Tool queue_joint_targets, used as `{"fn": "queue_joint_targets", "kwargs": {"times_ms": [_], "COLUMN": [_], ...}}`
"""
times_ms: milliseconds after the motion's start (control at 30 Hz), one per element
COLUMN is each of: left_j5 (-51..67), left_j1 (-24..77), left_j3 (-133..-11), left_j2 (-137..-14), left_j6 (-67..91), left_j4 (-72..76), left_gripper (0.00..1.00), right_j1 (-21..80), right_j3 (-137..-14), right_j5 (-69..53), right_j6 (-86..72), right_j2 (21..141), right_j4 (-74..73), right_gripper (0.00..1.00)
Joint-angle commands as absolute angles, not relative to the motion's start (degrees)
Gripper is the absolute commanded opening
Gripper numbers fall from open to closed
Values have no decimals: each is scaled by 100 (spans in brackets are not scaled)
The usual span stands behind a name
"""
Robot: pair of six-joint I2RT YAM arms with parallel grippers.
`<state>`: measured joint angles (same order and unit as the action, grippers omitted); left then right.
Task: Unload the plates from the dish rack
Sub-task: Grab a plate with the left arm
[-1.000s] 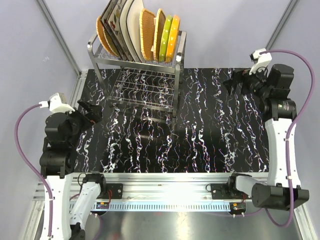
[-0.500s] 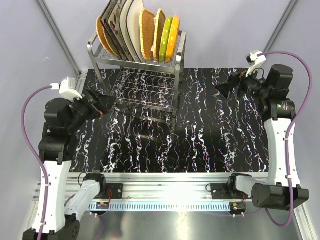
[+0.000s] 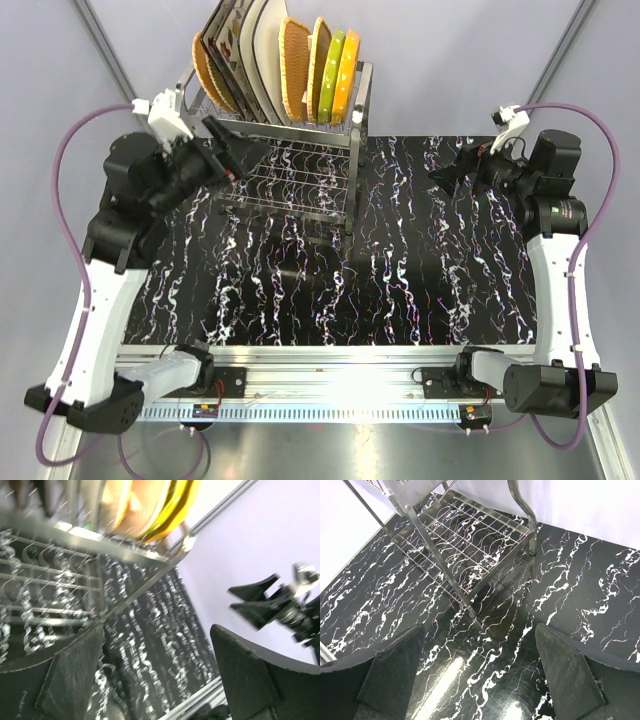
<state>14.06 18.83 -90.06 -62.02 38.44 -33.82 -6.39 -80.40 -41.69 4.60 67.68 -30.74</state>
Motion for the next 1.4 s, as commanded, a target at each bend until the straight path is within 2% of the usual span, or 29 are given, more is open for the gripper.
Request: {"fn": "queue_joint_targets", "kwargs": {"times_ms": [0, 367, 567, 900, 1367], "left_j5": [1231, 545, 176, 781, 976], "left_j1": [2179, 2909, 3137, 3138, 3094], "left_j3": [-9893, -11504, -12488, -13280, -13641], "left_j2": [-6722, -8322, -9087, -10089, -10661], "left_j6": [3999, 3604, 3200, 3269, 3296], "left_j4": [-3225, -3173, -3042, -2277, -2057], "left_gripper": [89, 73, 68, 57, 53], "right_j1": [-633, -633, -633, -633, -633], "right_j3": [-7998, -7857, -7857, -7866, -7849], "right_j5": [-4263, -4192, -4192, -4175, -4140], "right_j6": [299, 123, 97, 44, 35], "right_j2": [6794, 6733, 6750, 6759, 6803], "right_j4": [-2742, -2558, -2566, -2505, -2408], "right_gripper": [100, 100, 100, 100, 100]}}
